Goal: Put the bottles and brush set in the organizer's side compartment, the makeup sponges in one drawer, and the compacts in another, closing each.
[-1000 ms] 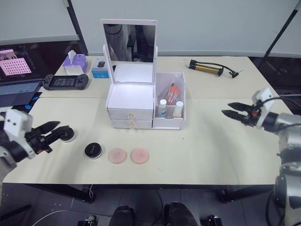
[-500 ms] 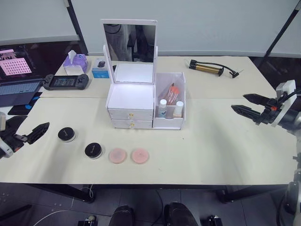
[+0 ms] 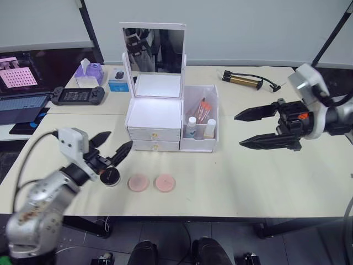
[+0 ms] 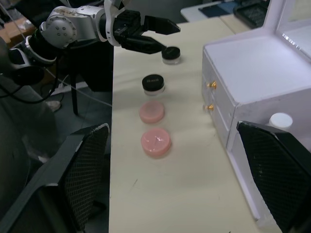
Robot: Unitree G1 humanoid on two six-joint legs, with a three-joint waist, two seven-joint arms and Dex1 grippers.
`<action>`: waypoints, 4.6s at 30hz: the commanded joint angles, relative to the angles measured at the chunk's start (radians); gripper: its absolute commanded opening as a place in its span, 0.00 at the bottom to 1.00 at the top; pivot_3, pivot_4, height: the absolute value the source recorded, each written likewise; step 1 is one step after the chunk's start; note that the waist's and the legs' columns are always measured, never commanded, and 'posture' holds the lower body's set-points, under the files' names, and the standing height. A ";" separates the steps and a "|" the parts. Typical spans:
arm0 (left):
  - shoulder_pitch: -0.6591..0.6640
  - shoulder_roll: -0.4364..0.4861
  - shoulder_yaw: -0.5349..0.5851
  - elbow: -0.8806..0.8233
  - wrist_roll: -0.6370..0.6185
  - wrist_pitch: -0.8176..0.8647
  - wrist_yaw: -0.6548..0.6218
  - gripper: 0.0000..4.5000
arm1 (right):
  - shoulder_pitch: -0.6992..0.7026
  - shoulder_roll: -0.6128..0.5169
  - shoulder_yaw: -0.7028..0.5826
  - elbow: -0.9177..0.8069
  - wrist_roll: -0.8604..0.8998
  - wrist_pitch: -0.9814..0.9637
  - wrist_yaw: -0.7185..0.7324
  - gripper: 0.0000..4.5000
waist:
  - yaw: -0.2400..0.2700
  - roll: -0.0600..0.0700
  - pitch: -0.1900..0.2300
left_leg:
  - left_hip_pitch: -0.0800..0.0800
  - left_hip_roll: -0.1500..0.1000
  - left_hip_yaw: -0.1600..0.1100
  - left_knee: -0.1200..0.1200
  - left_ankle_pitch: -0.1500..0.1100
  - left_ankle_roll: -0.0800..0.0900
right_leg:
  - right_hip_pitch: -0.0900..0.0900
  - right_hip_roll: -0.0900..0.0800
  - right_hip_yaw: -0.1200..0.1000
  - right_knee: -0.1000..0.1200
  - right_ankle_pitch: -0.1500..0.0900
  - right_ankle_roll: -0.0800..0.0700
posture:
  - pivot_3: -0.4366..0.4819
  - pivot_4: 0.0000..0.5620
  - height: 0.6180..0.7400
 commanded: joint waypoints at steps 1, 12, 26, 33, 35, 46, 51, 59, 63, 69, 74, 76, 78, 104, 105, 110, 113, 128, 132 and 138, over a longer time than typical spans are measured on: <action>0.025 -0.099 -0.106 -0.065 0.111 -0.086 0.115 0.98 | -0.045 -0.010 0.004 0.009 0.003 -0.004 0.027 1.00 | 0.006 0.000 0.000 | 0.000 -0.001 0.000 0.000 0.000 0.000 | 0.000 0.000 0.000 0.000 0.000 0.000 | 0.48 0.27 0.58; -0.059 -0.360 -0.370 0.060 0.381 -0.227 0.323 0.98 | -0.067 -0.012 0.043 0.033 -0.047 -0.044 0.041 1.00 | 0.019 0.000 0.000 | -0.001 -0.002 -0.001 0.001 0.000 0.001 | 0.001 0.000 0.001 -0.002 0.001 0.001 | 0.48 0.27 0.58; -0.181 -0.433 -0.397 0.252 0.440 -0.255 0.331 0.58 | -0.088 -0.002 0.025 0.026 -0.050 -0.040 -0.016 1.00 | 0.019 0.000 0.000 | -0.001 -0.002 -0.002 0.001 0.000 0.001 | 0.000 0.000 0.000 -0.002 0.001 0.001 | 0.48 0.27 0.58; -0.176 -0.439 -0.381 0.249 0.426 -0.258 0.315 0.13 | -0.090 -0.006 0.020 0.011 -0.048 -0.041 -0.043 1.00 | 0.019 0.000 0.000 | -0.002 -0.002 -0.003 0.001 0.000 0.001 | 0.000 0.000 0.000 -0.002 0.001 0.002 | 0.48 0.27 0.58; -0.162 -0.422 -0.380 0.234 0.415 -0.244 0.291 0.13 | -0.085 -0.001 0.005 0.012 -0.050 -0.050 -0.061 1.00 | 0.019 0.000 0.000 | -0.002 -0.002 -0.003 0.001 0.000 0.001 | 0.000 0.000 0.000 -0.002 0.001 0.001 | 0.48 0.27 0.58; -0.023 -0.341 -0.386 0.045 0.361 -0.167 0.218 0.13 | -0.074 0.077 0.015 0.028 -0.055 -0.078 -0.083 1.00 | 0.014 0.000 0.000 | -0.002 -0.002 -0.002 0.001 0.000 0.001 | -0.001 0.001 0.000 -0.002 0.001 0.001 | 0.48 0.27 0.58; 0.081 -0.305 -0.395 -0.067 0.297 -0.096 0.187 0.03 | -0.084 0.101 0.041 0.057 -0.063 -0.092 -0.055 1.00 | 0.014 0.000 0.000 | -0.002 -0.001 -0.003 0.001 0.000 0.001 | -0.001 0.001 0.000 -0.002 0.001 0.001 | 0.48 0.27 0.58; 0.192 -0.266 -0.392 -0.185 0.272 -0.038 0.206 0.01 | -0.138 0.152 0.079 0.115 -0.098 -0.117 -0.028 1.00 | 0.016 0.000 0.000 | -0.002 -0.002 -0.003 0.001 0.000 0.001 | -0.001 0.001 0.000 -0.002 0.001 0.001 | 0.48 0.27 0.58; 0.212 -0.275 -0.397 -0.207 0.275 -0.027 0.236 0.01 | -0.124 0.133 0.078 0.120 -0.113 -0.122 -0.016 1.00 | 0.018 0.000 0.000 | -0.002 -0.002 -0.003 0.001 0.000 0.001 | -0.001 0.000 0.000 -0.002 0.001 0.001 | 0.48 0.27 0.58; 0.223 -0.269 -0.389 -0.215 0.223 -0.014 0.214 0.09 | -0.115 0.125 0.063 0.107 -0.102 -0.108 -0.021 1.00 | 0.016 0.000 0.000 | -0.002 -0.002 -0.003 0.001 0.000 0.002 | -0.001 0.000 0.000 -0.002 0.001 0.001 | 0.48 0.27 0.58; 0.249 -0.253 -0.365 -0.247 0.170 -0.009 0.199 0.42 | -0.109 0.109 0.060 0.106 -0.104 -0.106 -0.021 1.00 | 0.016 0.000 0.000 | -0.002 -0.002 -0.003 0.001 0.000 0.002 | -0.001 0.001 0.000 -0.002 0.001 0.001 | 0.48 0.27 0.58; 0.273 -0.237 -0.353 -0.269 0.146 0.004 0.196 0.55 | -0.109 0.103 0.058 0.101 -0.099 -0.099 -0.020 1.00 | 0.016 0.000 0.000 | -0.002 -0.002 -0.003 0.001 0.000 0.002 | -0.001 0.001 0.000 -0.002 0.001 0.001 | 0.48 0.27 0.58; 0.299 -0.221 -0.330 -0.295 0.118 0.008 0.191 0.70 | -0.107 0.096 0.057 0.099 -0.093 -0.094 -0.017 1.00 | 0.016 0.000 0.000 | -0.002 -0.002 -0.003 0.001 0.000 0.002 | -0.001 0.001 0.000 -0.002 0.001 0.001 | 0.48 0.27 0.58; 0.385 0.342 0.369 0.071 -0.162 -0.076 -0.329 1.00 | 0.033 0.029 -0.034 0.097 -0.094 -0.105 -0.045 1.00 | 0.017 0.001 0.000 | -0.002 -0.001 -0.002 0.001 -0.001 0.002 | -0.002 0.001 -0.002 -0.003 -0.001 -0.001 | 0.48 0.27 0.58; 0.370 0.378 0.396 0.123 -0.152 -0.080 -0.358 1.00 | 0.056 0.022 -0.049 0.115 -0.099 -0.118 -0.044 1.00 | 0.017 0.001 0.000 | -0.002 0.000 -0.001 0.001 -0.001 0.002 | -0.002 0.001 -0.002 -0.003 -0.001 -0.001 | 0.48 0.27 0.58; 0.326 0.518 0.511 0.387 -0.052 -0.137 -0.481 1.00 | 0.134 0.011 -0.097 0.321 -0.168 -0.246 -0.057 1.00 | 0.015 0.000 0.001 | -0.001 0.000 0.001 0.001 -0.001 0.002 | -0.003 0.001 -0.003 -0.003 -0.001 -0.001 | 0.48 0.27 0.58; 0.305 0.573 0.549 0.530 -0.002 -0.171 -0.539 1.00 | 0.113 0.027 -0.102 0.512 -0.238 -0.386 -0.087 1.00 | 0.013 0.001 0.001 | -0.001 0.000 0.002 0.000 -0.001 0.002 | -0.004 0.001 -0.002 -0.003 -0.002 -0.002 | 0.48 0.27 0.58; 0.176 0.630 0.548 0.632 0.068 -0.170 -0.633 1.00 | 0.073 0.067 -0.107 0.638 -0.285 -0.527 -0.040 1.00 | -0.004 0.003 0.001 | 0.000 0.002 0.004 -0.001 -0.001 0.001 | -0.004 0.000 -0.003 -0.001 -0.002 -0.003 | 0.48 0.27 0.58; 0.176 0.623 0.546 0.537 0.033 -0.096 -0.647 1.00 | 0.072 0.064 -0.089 0.528 -0.260 -0.442 -0.004 1.00 | -0.006 0.003 0.001 | 0.000 0.002 0.004 -0.001 -0.001 0.001 | -0.004 0.000 -0.003 0.000 -0.002 -0.003 | 0.48 0.27 0.58; 0.188 0.611 0.543 0.341 -0.047 0.030 -0.664 1.00 | 0.057 0.073 -0.069 0.362 -0.222 -0.301 0.000 1.00 | -0.004 0.003 0.001 | 0.000 0.002 0.004 -0.001 -0.001 0.001 | -0.004 0.000 -0.003 0.000 -0.002 -0.003 | 0.48 0.27 0.58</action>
